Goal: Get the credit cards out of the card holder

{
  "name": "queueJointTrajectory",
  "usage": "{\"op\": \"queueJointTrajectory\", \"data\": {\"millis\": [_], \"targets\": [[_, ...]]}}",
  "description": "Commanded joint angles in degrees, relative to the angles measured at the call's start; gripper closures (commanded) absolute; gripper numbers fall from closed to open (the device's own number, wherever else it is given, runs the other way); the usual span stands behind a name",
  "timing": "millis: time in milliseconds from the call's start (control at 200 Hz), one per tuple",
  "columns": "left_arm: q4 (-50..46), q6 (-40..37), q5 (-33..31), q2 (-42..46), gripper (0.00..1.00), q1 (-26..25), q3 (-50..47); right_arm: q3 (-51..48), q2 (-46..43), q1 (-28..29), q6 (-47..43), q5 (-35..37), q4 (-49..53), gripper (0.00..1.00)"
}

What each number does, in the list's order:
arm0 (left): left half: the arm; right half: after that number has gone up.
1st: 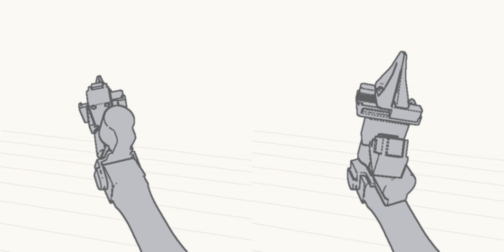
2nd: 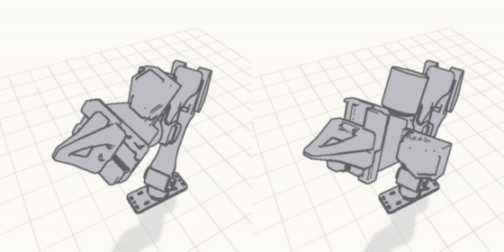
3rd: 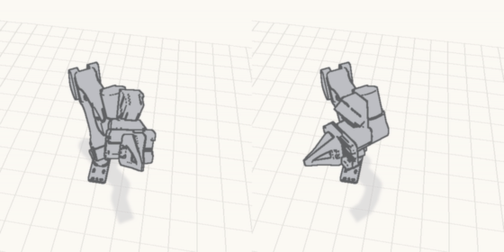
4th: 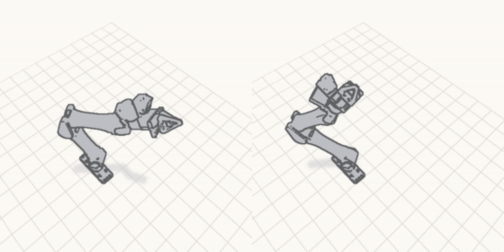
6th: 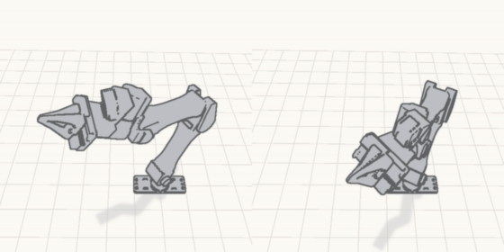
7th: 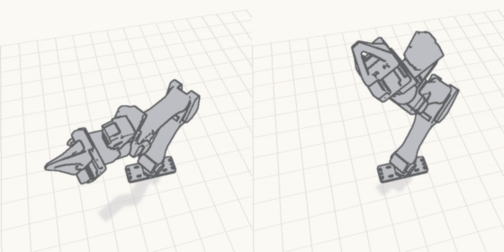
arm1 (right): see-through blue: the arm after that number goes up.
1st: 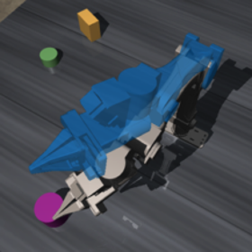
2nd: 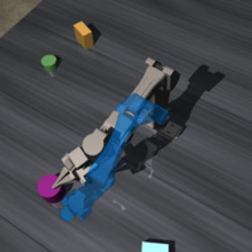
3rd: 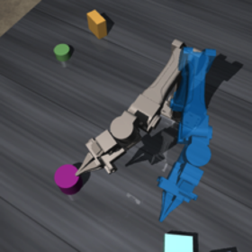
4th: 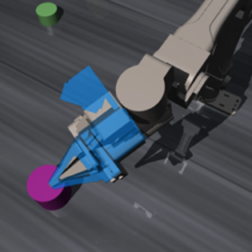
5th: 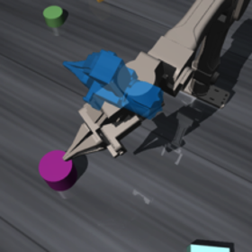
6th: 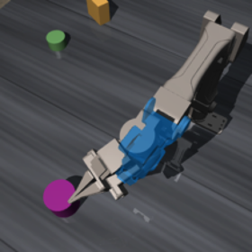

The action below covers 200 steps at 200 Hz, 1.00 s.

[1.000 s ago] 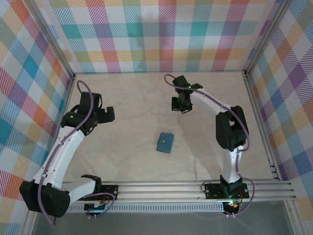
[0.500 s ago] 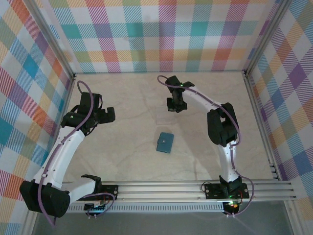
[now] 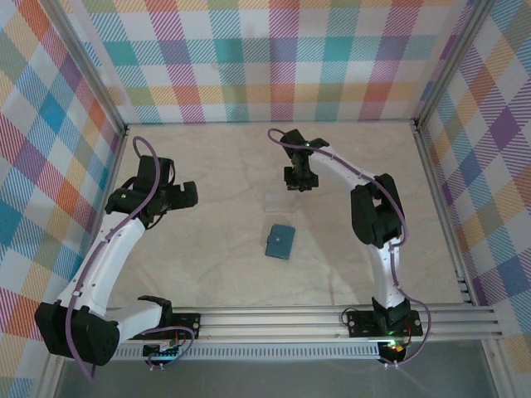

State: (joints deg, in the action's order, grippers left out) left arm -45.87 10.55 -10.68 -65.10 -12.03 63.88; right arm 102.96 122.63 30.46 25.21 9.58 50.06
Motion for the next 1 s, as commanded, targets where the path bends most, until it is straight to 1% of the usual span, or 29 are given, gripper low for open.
{"op": "queueJointTrajectory", "data": {"millis": [0,160,315,390,480,535,630,690,750,865,995], "targets": [[1.94,3.89,4.81,-0.56,0.0,-1.64,-0.2,-1.39,-6.67,0.48,1.11,-1.48,1.28,0.69],[2.72,8.53,8.74,-2.28,0.0,-4.94,0.28,-9.36,-14.83,0.55,2.41,-5.93,-2.33,0.63],[4.66,13.45,11.38,-4.4,0.0,-9.59,-1.03,-22.55,-23.47,0.52,5.83,-14.87,-10.53,0.59],[6.62,16.68,12.79,-5.46,0.0,-11.87,-2.8,-28.5,-26.82,0.48,7.85,-17.76,-13.89,0.55],[10.36,20.03,14.23,-6.53,0.0,-15.27,-5.67,-34.64,-29.4,0.57,9.75,-21.3,-18.14,0.54],[14.12,22.76,15.28,-7.16,0.0,-17.31,-7.96,-38.07,-30.05,0.52,10.92,-23.44,-20.72,0.54],[21.56,26.71,19.81,-9.42,0.01,-19.67,-11.86,-42.66,-30.13,0.68,12.48,-26.21,-24.44,0.54],[24.85,27.77,22.85,-11.72,0.02,-20.88,-13.14,-44.46,-29.72,0.79,12.84,-27.68,-25.79,0.54],[25.84,27.89,24.37,-14.06,0.03,-22.27,-13.12,-45.95,-29.53,0.77,12.85,-28.46,-26.81,0.54],[25.39,25.78,23.93,-17.94,0.03,-25.14,-11.93,-48.45,-29.2,0.74,12.74,-29.63,-28.92,0.54],[25.72,25.38,24.88,-22.12,0.03,-26.37,-10.13,-49.91,-27.7,0.78,13.42,-32.56,-31.41,0.54]]}}
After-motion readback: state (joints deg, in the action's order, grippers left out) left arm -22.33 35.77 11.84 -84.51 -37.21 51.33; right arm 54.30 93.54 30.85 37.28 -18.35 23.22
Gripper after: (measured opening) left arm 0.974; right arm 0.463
